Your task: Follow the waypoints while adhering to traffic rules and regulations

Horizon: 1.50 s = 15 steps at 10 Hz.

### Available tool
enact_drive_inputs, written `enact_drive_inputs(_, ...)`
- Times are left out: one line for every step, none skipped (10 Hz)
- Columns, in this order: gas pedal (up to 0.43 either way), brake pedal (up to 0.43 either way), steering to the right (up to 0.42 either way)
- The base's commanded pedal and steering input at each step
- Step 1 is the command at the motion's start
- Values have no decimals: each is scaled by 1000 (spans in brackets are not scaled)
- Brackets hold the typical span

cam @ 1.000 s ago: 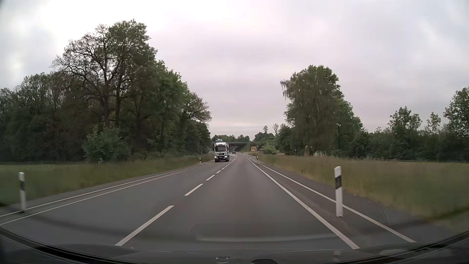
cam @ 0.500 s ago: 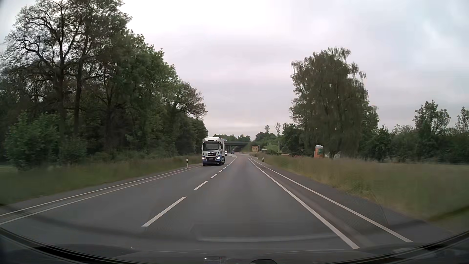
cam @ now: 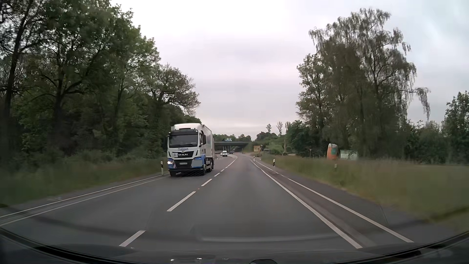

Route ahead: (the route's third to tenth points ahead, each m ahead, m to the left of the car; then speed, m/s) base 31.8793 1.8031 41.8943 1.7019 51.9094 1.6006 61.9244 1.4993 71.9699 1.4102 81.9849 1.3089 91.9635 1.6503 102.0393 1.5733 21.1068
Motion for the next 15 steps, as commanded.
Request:
enact_drive_inputs(0, 18, 1)
enact_drive_inputs(0, 43, 1)
enact_drive_inputs(0, 55, 0)
enact_drive_inputs(0, 73, -1)
enact_drive_inputs(0, 85, -3)
enact_drive_inputs(0, 98, -4)
enact_drive_inputs(0, 110, -4)
enact_drive_inputs(0, 128, -4)
enact_drive_inputs(0, 140, -4)
enact_drive_inputs(0, 152, -4)
enact_drive_inputs(0, 159, -3)
enact_drive_inputs(0, 152, -2)
enact_drive_inputs(0, 146, -2)
enact_drive_inputs(0, 122, -2)
enact_drive_inputs(0, 122, 0)
